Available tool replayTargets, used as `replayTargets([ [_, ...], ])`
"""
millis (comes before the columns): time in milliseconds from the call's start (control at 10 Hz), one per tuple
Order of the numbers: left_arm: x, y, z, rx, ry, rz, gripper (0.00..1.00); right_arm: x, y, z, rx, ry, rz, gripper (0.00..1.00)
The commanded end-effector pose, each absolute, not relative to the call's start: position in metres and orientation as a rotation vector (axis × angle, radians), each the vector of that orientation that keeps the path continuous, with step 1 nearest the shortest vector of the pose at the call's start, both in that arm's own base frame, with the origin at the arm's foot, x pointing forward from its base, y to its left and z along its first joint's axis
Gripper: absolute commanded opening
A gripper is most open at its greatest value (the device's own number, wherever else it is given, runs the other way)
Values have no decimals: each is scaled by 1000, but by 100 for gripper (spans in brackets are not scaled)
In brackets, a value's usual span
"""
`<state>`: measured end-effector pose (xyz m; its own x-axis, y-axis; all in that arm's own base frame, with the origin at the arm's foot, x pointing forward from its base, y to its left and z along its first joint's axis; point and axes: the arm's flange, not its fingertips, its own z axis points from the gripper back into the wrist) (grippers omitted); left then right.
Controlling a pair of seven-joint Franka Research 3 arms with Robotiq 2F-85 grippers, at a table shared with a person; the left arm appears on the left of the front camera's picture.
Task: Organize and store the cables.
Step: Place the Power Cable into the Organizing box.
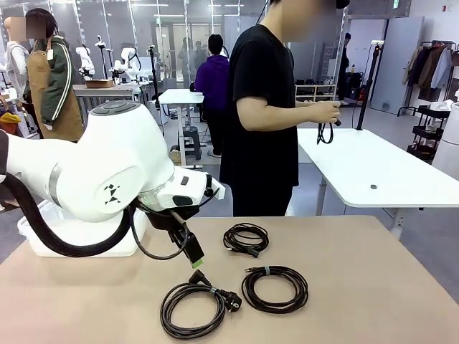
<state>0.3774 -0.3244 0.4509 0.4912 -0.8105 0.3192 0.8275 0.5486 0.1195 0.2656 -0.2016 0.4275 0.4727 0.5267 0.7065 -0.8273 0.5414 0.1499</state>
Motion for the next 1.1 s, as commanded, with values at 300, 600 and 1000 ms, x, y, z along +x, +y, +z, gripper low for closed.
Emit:
replayTargets([
  [300,375,-322,453,-53,-357,-998,100,264,-203,428,525,-666,897,100],
  [600,394,-358,440,17,-266,-828,100,264,-203,428,525,-666,897,100],
  [1000,417,-376,411,18,-157,-783,100,264,-203,428,525,-666,897,100],
])
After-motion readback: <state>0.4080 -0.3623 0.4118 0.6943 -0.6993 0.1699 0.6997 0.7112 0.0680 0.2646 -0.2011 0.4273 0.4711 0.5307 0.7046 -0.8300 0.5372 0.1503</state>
